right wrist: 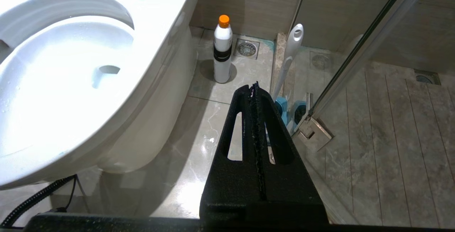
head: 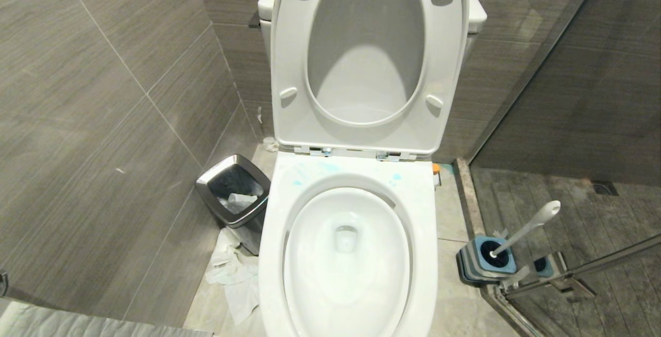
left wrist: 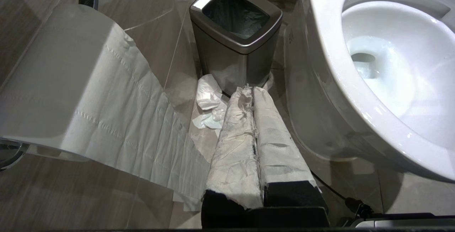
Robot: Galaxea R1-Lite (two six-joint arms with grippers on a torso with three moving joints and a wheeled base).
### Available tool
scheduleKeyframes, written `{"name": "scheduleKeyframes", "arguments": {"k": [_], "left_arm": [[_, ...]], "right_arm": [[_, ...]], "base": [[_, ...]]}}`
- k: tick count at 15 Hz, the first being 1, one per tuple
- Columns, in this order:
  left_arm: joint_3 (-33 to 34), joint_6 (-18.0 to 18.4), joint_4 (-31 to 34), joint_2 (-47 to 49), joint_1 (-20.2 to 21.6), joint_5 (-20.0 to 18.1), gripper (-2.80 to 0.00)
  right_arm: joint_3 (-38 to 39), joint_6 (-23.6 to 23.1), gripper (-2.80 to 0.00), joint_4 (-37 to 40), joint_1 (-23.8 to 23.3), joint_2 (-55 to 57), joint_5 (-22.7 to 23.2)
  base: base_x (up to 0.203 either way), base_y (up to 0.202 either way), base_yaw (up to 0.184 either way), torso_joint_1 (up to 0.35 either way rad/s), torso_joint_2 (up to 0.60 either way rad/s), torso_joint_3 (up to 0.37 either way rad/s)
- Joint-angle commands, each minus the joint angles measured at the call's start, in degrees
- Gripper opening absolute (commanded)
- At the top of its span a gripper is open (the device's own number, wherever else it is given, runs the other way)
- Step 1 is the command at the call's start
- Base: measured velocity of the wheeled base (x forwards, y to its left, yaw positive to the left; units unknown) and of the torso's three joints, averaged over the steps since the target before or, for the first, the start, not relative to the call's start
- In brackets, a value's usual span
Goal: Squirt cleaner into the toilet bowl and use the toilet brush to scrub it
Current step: Pour in the cleaning agent
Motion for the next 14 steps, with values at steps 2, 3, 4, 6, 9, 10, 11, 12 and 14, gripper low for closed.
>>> {"name": "scheduleKeyframes", "arguments": {"k": [2, 3, 4, 6, 9, 10, 11, 12, 14], "left_arm": [[0.1, 0.0, -0.1, 0.1, 0.0, 0.0, -2.80], [0.0, 0.3, 0.0, 0.1, 0.0, 0.0, -2.80], [0.0, 0.3, 0.0, 0.1, 0.0, 0.0, -2.80], [0.1, 0.3, -0.1, 0.1, -0.1, 0.0, -2.80], [0.0, 0.4, 0.0, 0.1, 0.0, 0.0, -2.80], [0.0, 0.4, 0.0, 0.1, 0.0, 0.0, -2.80], [0.0, 0.4, 0.0, 0.1, 0.0, 0.0, -2.80], [0.0, 0.4, 0.1, 0.1, 0.0, 0.0, -2.80], [0.0, 0.4, 0.2, 0.1, 0.0, 0.0, -2.80]], "right_arm": [[1.4, -0.1, -2.80, 0.0, 0.0, 0.0, 0.0], [1.4, -0.1, -2.80, 0.0, 0.0, 0.0, 0.0], [1.4, -0.1, -2.80, 0.0, 0.0, 0.0, 0.0], [1.4, -0.2, -2.80, 0.0, 0.0, 0.0, 0.0], [1.4, -0.2, -2.80, 0.0, 0.0, 0.0, 0.0], [1.4, -0.3, -2.80, 0.0, 0.0, 0.0, 0.0], [1.4, -0.4, -2.80, -0.1, 0.0, 0.0, 0.0], [1.4, -0.4, -2.80, -0.1, 0.0, 0.0, 0.0], [1.4, -0.4, -2.80, 0.1, 0.0, 0.0, -0.1]], "base": [[0.000, 0.000, 0.000, 0.000, 0.00, 0.000], [0.000, 0.000, 0.000, 0.000, 0.00, 0.000], [0.000, 0.000, 0.000, 0.000, 0.00, 0.000], [0.000, 0.000, 0.000, 0.000, 0.00, 0.000], [0.000, 0.000, 0.000, 0.002, 0.00, -0.017], [0.000, 0.000, 0.000, 0.002, 0.00, -0.115], [0.000, 0.000, 0.000, 0.002, 0.00, -0.149], [0.000, 0.000, 0.000, 0.002, 0.00, -0.169], [0.000, 0.000, 0.000, 0.003, 0.00, -0.183]]}}
